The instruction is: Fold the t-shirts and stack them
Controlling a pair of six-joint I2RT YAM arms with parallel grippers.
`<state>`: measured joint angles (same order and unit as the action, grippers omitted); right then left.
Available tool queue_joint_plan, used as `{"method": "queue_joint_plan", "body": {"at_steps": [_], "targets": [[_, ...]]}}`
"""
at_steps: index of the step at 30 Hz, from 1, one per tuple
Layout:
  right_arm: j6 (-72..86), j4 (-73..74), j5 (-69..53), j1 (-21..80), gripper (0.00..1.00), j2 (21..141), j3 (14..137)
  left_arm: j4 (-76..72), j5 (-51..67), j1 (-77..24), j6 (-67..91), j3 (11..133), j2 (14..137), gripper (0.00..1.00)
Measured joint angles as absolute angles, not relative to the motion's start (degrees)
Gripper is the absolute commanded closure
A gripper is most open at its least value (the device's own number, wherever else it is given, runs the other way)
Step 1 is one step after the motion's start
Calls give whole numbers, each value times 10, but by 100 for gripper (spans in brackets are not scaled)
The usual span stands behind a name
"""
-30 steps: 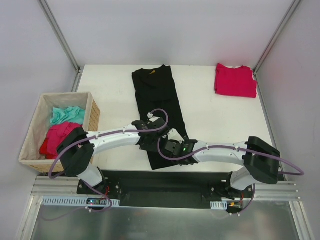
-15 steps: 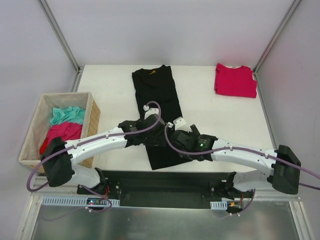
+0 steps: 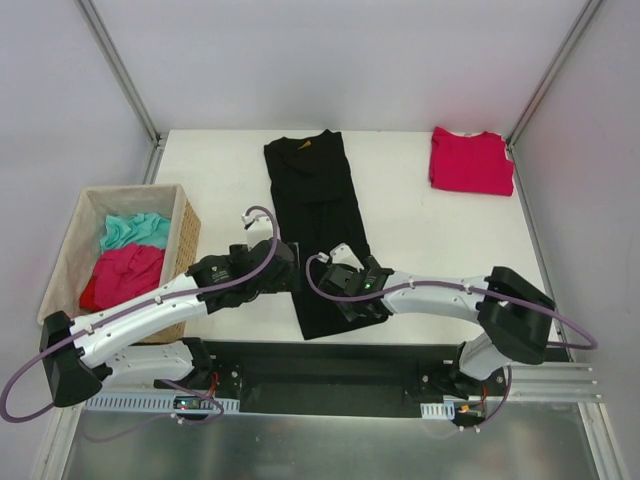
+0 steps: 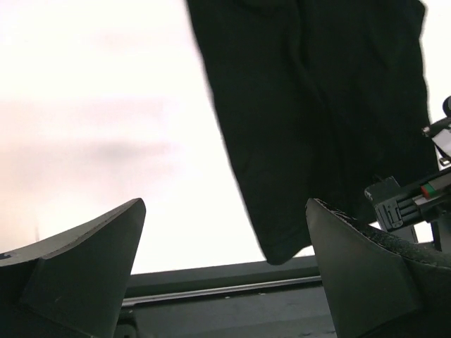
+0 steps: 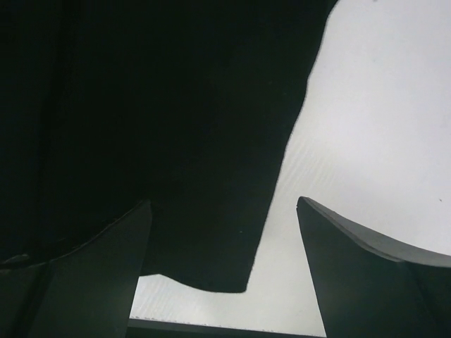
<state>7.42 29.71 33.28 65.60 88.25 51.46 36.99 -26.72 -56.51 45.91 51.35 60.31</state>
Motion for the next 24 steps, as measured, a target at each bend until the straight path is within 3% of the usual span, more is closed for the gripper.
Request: {"method": "queue_joint_plan", "body": {"at_steps": [24], "targets": [[69,278,280,679,12,1040,661,442,-294,-499,474,501,547,1]]}}
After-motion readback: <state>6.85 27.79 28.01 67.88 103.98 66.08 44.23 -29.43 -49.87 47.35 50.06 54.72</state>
